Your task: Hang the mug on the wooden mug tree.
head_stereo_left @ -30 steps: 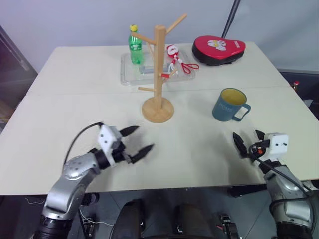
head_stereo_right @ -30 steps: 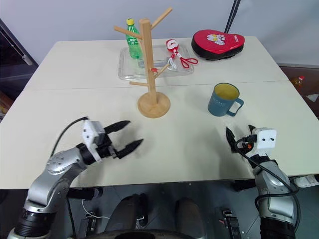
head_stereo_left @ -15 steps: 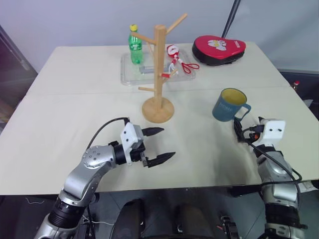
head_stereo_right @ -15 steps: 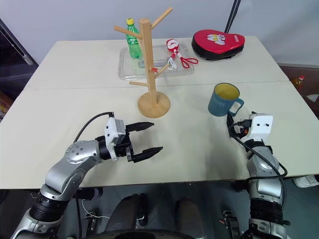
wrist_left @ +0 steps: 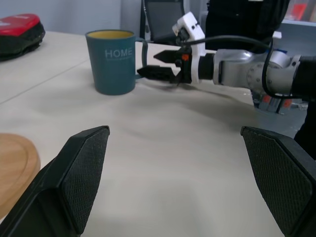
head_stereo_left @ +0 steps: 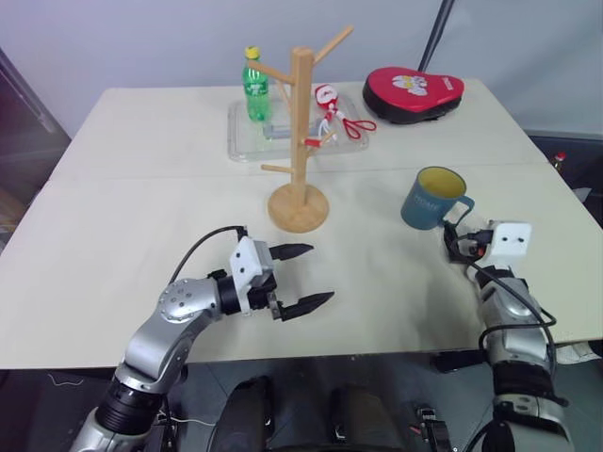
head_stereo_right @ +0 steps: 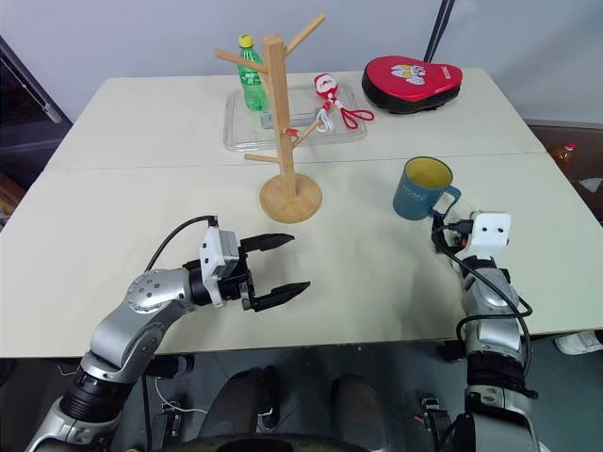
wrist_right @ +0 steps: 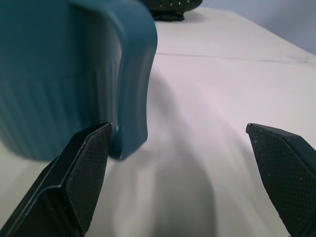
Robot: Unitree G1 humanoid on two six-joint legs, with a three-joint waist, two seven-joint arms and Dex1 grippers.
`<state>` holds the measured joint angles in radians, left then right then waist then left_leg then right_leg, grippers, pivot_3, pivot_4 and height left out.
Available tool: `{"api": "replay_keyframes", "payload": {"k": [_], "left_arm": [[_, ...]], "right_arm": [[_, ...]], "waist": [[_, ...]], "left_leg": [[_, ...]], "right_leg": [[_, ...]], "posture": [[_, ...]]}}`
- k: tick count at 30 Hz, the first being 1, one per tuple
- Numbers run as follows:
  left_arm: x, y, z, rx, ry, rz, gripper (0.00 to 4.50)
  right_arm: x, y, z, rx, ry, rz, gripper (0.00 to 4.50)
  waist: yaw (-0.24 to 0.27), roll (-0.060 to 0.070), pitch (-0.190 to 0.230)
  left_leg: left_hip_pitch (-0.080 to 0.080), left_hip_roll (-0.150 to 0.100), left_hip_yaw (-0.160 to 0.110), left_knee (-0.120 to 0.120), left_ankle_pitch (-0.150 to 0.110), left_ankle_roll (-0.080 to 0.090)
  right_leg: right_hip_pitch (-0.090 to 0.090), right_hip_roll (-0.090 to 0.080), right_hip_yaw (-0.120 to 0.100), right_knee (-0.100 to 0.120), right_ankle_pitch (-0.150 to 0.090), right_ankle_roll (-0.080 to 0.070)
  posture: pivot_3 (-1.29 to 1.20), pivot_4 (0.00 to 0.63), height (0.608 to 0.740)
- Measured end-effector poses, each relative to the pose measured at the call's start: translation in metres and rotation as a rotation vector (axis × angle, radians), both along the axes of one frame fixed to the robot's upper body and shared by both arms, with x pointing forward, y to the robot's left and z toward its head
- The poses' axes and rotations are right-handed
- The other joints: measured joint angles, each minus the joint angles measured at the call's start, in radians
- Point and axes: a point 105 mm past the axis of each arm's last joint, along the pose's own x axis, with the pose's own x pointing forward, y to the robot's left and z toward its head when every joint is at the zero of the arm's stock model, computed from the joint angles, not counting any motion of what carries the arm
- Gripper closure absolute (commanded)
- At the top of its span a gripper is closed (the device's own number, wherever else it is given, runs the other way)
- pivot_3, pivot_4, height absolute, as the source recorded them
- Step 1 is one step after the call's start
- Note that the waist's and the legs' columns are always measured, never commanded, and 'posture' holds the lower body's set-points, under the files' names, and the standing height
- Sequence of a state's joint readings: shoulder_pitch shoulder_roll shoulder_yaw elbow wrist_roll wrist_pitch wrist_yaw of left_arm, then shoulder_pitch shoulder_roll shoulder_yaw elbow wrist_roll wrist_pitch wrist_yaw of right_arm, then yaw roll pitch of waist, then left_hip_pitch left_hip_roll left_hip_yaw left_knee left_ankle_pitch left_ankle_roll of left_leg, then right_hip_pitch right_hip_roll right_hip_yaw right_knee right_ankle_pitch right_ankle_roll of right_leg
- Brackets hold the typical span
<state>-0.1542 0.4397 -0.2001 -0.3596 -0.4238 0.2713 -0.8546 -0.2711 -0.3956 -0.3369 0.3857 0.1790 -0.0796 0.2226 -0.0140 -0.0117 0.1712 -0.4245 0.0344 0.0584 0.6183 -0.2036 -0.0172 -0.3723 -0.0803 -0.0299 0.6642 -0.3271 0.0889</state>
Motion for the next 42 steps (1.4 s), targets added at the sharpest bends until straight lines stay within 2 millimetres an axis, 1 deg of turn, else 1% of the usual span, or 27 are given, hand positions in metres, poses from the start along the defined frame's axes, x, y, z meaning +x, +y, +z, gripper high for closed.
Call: {"api": "replay_keyframes", "payload": {"k": [6, 8, 9, 10, 11, 12, 16, 23, 25, 27, 29, 31, 34, 37, 40, 42], "left_arm": [[0.0, 0.0, 0.001, -0.003, -0.01, -0.008, 0.0], [0.0, 0.0, 0.001, -0.004, -0.012, -0.007, 0.0], [0.0, 0.0, 0.002, -0.004, -0.013, -0.007, 0.0], [0.001, -0.001, 0.002, -0.006, -0.016, -0.005, 0.0], [0.001, -0.001, 0.003, -0.009, -0.017, -0.002, 0.0], [0.002, -0.001, 0.003, -0.012, -0.017, 0.003, 0.0], [0.003, -0.002, 0.005, -0.013, -0.025, 0.009, 0.0], [0.005, -0.002, 0.003, -0.009, -0.024, 0.02, 0.0], [0.005, -0.002, 0.003, -0.009, -0.021, 0.022, 0.0], [0.005, 0.0, 0.001, -0.01, -0.016, 0.028, 0.0], [0.007, 0.006, 0.0, -0.01, -0.014, 0.055, 0.0], [0.014, 0.018, 0.0, -0.007, -0.015, 0.106, 0.0], [0.022, 0.037, -0.002, 0.004, -0.018, 0.176, 0.0], [0.028, 0.058, -0.003, 0.027, -0.026, 0.241, 0.0], [0.034, 0.075, 0.001, 0.055, -0.045, 0.281, 0.0], [0.038, 0.083, 0.006, 0.07, -0.062, 0.295, 0.0]], "right_arm": [[0.008, -0.001, 0.002, 0.01, -0.009, -0.013, 0.04], [0.01, -0.002, 0.003, 0.013, -0.009, -0.014, 0.54], [0.01, -0.001, 0.003, 0.013, -0.008, -0.012, 0.82], [0.011, -0.001, 0.002, 0.013, -0.005, -0.007, 1.22], [0.011, 0.001, 0.002, 0.013, -0.003, 0.001, 1.84], [0.011, 0.003, 0.001, 0.014, -0.002, 0.009, 2.31], [0.012, 0.008, -0.001, 0.021, 0.006, 0.029, 4.48], [0.011, 0.016, -0.001, 0.026, 0.004, 0.051, 4.48], [0.008, 0.02, 0.003, 0.009, -0.004, 0.067, 4.48], [0.006, 0.029, 0.011, -0.048, -0.015, 0.12, 4.48], [0.0, 0.048, 0.026, -0.168, -0.034, 0.236, 4.48], [-0.011, 0.08, 0.048, -0.333, -0.073, 0.414, 4.48], [-0.03, 0.123, 0.073, -0.484, -0.122, 0.638, 4.48], [-0.04, 0.154, 0.089, -0.541, -0.135, 0.765, 4.48], [-0.04, 0.18, 0.113, -0.564, -0.164, 0.822, 4.48], [-0.038, 0.194, 0.131, -0.58, -0.182, 0.836, 4.48]], "waist": [[0.0, 0.0, 0.0], [0.0, 0.0, 0.0], [0.0, 0.0, 0.0], [0.0, 0.0, 0.0], [0.001, 0.0, 0.0], [0.0, 0.0, 0.0], [0.0, 0.0, 0.0], [0.001, 0.0, 0.0], [0.0, 0.0, 0.0], [-0.001, 0.001, 0.0], [-0.002, 0.002, 0.001], [-0.001, 0.002, 0.001], [0.0, 0.001, 0.001], [0.0, 0.001, 0.001], [-0.001, 0.0, 0.001], [0.001, 0.0, 0.001]], "left_leg": [[0.0, 0.0, 0.0, 0.0, 0.0, 0.0], [0.0, 0.0, 0.0, 0.0, 0.0, 0.0], [0.0, 0.0, 0.0, 0.0, 0.0, 0.0], [0.0, 0.0, 0.0, 0.0, 0.0, 0.0], [0.0, 0.0, 0.0, 0.0, 0.0, 0.0], [0.0, 0.0, 0.0, 0.0, 0.0, 0.0], [0.0, 0.0, 0.0, 0.0, 0.0, 0.0], [0.0, 0.0, 0.0, 0.0, 0.0, 0.0], [0.0, 0.0, 0.0, 0.0, 0.0, 0.0], [0.0, 0.0, 0.0, 0.0, 0.0, 0.0], [0.0, 0.0, 0.0, 0.0, 0.0, 0.0], [0.0, 0.001, 0.0, 0.0, 0.0, 0.0], [0.0, 0.001, -0.001, 0.0, 0.0, 0.0], [0.0, 0.001, -0.001, 0.0, 0.0, 0.0], [0.0, 0.001, -0.001, 0.001, 0.0, 0.0], [-0.001, 0.001, -0.002, 0.001, 0.0, 0.0]], "right_leg": [[0.0, 0.0, 0.0, 0.0, 0.0, 0.0], [0.0, 0.0, 0.0, 0.0, 0.0, 0.0], [0.0, 0.0, 0.0, 0.0, 0.0, 0.0], [0.0, 0.0, 0.0, 0.0, 0.0, 0.0], [0.0, 0.0, 0.0, 0.0, 0.0, 0.0], [0.0, 0.0, 0.0, 0.0, 0.0, 0.0], [0.0, 0.0, 0.0, 0.0, 0.0, 0.0], [0.0, 0.0, 0.0, 0.0, 0.0, 0.0], [0.0, 0.0, 0.0, 0.0, 0.0, 0.0], [0.0, 0.0, 0.0, 0.0, 0.0, 0.0], [-0.001, 0.0, 0.0, 0.0, 0.0, 0.0], [-0.001, 0.0, 0.0, 0.001, 0.0, 0.0], [0.0, 0.001, 0.0, 0.0, 0.0, 0.0], [0.0, -0.001, -0.001, 0.0, 0.0, 0.0], [-0.001, -0.001, -0.001, 0.0, 0.0, 0.0], [-0.001, -0.002, -0.001, 0.0, 0.0, 0.0]], "posture": [[0.0, 0.15, 0.736], [0.0, 0.15, 0.736], [0.0, 0.15, 0.736], [0.0, 0.15, 0.736], [0.0, 0.15, 0.736], [0.0, 0.15, 0.736], [0.0, 0.15, 0.736], [0.0, 0.15, 0.736], [0.0, 0.15, 0.736], [0.0, 0.15, 0.736], [0.0, 0.15, 0.736], [0.0, 0.15, 0.736], [0.0, 0.15, 0.736], [0.0, 0.15, 0.736], [0.0, 0.15, 0.736], [0.0, 0.15, 0.736]]}}
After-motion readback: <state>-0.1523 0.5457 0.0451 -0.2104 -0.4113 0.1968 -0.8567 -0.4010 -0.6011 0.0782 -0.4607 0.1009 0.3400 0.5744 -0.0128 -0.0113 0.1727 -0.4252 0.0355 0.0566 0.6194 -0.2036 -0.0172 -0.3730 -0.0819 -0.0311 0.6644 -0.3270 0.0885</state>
